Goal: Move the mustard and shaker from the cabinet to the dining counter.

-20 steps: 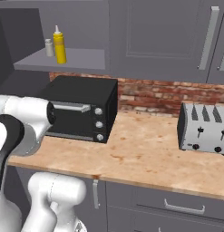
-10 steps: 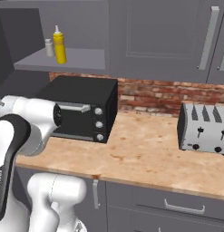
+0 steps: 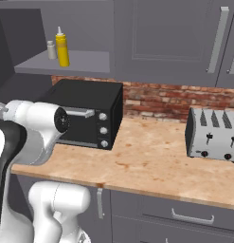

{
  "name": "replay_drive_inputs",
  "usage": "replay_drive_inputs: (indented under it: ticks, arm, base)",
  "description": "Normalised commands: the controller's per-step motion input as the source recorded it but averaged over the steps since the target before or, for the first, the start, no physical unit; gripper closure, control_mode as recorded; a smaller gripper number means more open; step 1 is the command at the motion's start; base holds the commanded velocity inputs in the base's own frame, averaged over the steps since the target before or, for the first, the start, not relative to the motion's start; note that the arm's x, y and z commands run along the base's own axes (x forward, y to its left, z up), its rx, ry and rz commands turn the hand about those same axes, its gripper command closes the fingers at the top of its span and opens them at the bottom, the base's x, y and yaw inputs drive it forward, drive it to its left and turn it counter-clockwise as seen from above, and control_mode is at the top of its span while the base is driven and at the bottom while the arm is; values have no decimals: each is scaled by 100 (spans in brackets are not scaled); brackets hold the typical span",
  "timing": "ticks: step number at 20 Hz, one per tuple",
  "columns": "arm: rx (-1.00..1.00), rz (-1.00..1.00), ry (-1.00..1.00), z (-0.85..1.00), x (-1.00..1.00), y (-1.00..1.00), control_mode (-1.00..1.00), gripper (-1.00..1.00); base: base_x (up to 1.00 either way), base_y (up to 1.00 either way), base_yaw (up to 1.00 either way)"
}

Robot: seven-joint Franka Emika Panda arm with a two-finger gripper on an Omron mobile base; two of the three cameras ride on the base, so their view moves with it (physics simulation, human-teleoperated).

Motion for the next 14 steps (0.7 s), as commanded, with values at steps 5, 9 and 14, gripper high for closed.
replay_drive_inputs:
  ticks: [5, 9, 14]
  arm:
    - [-20, -39, -8, -15, 58, -56, -100, -100]
    - [-22, -37, 0, 1, 59, -66, -100, -100]
    - [-27, -25, 3, 13, 56, -62, -100, -100]
  base:
    - [0, 0, 0]
    - [0, 0, 0]
    - [0, 0, 0]
